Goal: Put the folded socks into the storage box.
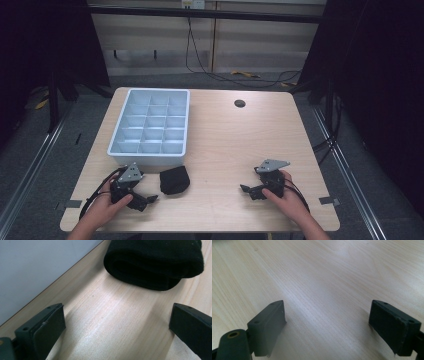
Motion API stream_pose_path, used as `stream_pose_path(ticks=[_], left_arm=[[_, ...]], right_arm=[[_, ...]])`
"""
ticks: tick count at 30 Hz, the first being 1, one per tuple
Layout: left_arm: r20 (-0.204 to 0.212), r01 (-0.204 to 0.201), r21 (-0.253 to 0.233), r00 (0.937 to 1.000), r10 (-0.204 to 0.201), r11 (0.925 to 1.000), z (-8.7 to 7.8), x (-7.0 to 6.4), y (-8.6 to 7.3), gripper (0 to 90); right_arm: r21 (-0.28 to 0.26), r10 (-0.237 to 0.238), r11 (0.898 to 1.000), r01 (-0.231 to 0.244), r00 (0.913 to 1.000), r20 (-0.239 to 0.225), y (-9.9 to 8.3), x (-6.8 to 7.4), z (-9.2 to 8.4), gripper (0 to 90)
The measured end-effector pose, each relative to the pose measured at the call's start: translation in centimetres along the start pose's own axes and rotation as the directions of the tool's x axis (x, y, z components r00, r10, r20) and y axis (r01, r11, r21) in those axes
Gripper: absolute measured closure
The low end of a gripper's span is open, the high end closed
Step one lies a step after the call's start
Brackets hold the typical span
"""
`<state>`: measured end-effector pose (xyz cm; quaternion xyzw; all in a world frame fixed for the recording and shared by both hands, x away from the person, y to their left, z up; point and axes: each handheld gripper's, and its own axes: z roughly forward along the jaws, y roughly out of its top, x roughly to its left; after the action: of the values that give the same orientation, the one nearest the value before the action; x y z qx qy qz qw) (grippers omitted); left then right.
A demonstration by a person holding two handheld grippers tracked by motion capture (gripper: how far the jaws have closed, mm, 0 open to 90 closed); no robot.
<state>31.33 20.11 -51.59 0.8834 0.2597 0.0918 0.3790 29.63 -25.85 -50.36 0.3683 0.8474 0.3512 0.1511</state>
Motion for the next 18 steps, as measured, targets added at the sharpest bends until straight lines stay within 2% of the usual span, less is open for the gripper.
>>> stream_pose_path(ticks=[7, 12, 18], left_arm=[[-0.001, -0.007, 0.003, 1.0, 0.007, 1.0, -0.01, 0.04, 0.01, 0.0], [-0.011, 0.013, 0.005, 0.9999, -0.013, 0.9999, -0.01, -0.21, 0.04, 0.0], [-0.006, 0.021, 0.084, 0.9998, -0.02, 0.9963, -0.54, -0.61, 0.68, 4.1]], right_arm=[[0.0, 0.0, 1.0, 0.0, 1.0, 0.0, 0.0, 0.0, 0.0, 13.1], [0.0, 0.0, 1.0, 0.0, 1.0, -0.001, 0.0, 0.0, 0.0, 13.1], [0.0, 0.0, 1.0, 0.0, 1.0, -0.001, 0.0, -0.01, 0.0, 13.1]])
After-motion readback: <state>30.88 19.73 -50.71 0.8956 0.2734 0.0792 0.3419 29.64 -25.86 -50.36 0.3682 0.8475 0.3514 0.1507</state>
